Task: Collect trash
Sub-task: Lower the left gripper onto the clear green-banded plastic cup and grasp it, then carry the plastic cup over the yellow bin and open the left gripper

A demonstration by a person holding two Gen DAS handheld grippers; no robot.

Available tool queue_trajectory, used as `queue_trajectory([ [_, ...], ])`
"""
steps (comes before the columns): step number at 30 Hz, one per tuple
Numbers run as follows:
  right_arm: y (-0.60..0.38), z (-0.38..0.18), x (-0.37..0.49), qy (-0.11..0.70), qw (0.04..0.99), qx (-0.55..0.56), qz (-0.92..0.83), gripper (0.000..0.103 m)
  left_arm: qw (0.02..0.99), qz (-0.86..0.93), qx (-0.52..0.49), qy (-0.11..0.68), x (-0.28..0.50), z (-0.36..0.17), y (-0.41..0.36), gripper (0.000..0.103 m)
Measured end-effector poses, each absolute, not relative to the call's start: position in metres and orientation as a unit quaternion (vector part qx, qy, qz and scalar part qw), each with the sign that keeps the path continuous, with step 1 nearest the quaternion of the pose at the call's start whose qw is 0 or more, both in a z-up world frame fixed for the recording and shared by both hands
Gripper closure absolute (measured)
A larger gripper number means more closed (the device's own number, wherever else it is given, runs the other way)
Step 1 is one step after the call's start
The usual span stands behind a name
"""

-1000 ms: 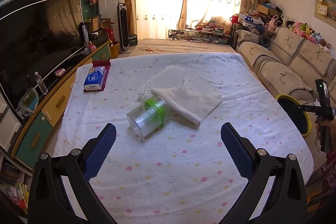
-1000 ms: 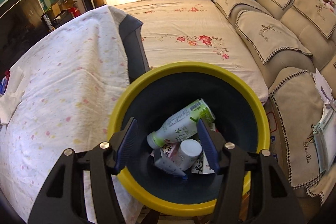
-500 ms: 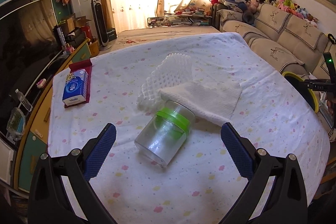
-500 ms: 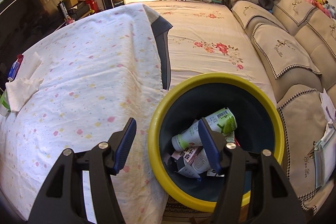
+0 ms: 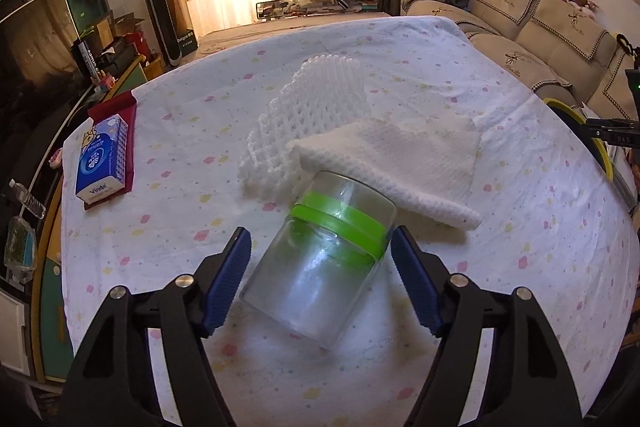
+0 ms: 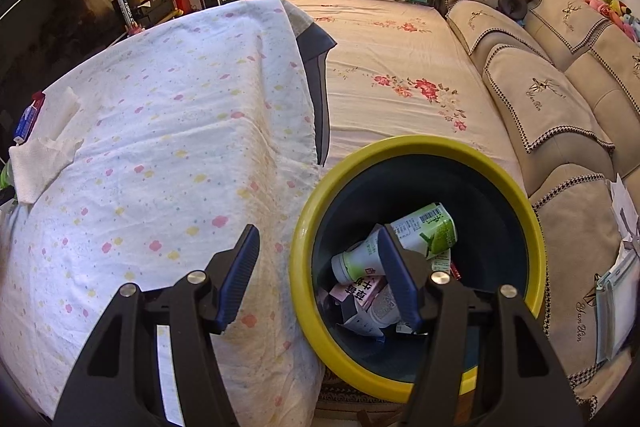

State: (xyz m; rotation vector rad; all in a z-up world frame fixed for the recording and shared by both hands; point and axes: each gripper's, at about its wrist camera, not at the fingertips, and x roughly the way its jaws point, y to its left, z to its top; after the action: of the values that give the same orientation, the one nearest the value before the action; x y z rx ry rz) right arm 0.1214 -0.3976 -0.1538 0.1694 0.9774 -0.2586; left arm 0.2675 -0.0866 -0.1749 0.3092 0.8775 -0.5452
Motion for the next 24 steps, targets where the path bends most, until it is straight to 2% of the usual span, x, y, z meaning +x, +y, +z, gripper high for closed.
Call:
queue_trajectory([
  [5,-0.397,-0.156,0.122,0.469,0.871,0.082,-0.121,0.044,0.858,-0.259,0.157,0.415,0.265,-0.175,-0.089,0.035],
  [11,-0.393,-0.158,0.122,0.472,0.871,0.079,-0.113,0.044,0.859,-0.260,0.147,0.416,0.257,-0.172,-0.081,0.045],
  [16,-0.391,-0.159,0.121,0.472,0.872,0.078,-0.109,0.044,0.863,-0.255,0.131,0.416,0.246,-0.171,-0.075,0.047],
  [18,-0.391,-0.157,0.119,0.470,0.872,0.079,-0.109,0.044,0.867,-0.252,0.129,0.411,0.237,-0.167,-0.073,0.051],
  [24,-0.392,-0.155,0.114,0.467,0.874,0.078,-0.110,0.044,0.875,-0.254,0.133,0.390,0.200,-0.145,-0.075,0.051],
])
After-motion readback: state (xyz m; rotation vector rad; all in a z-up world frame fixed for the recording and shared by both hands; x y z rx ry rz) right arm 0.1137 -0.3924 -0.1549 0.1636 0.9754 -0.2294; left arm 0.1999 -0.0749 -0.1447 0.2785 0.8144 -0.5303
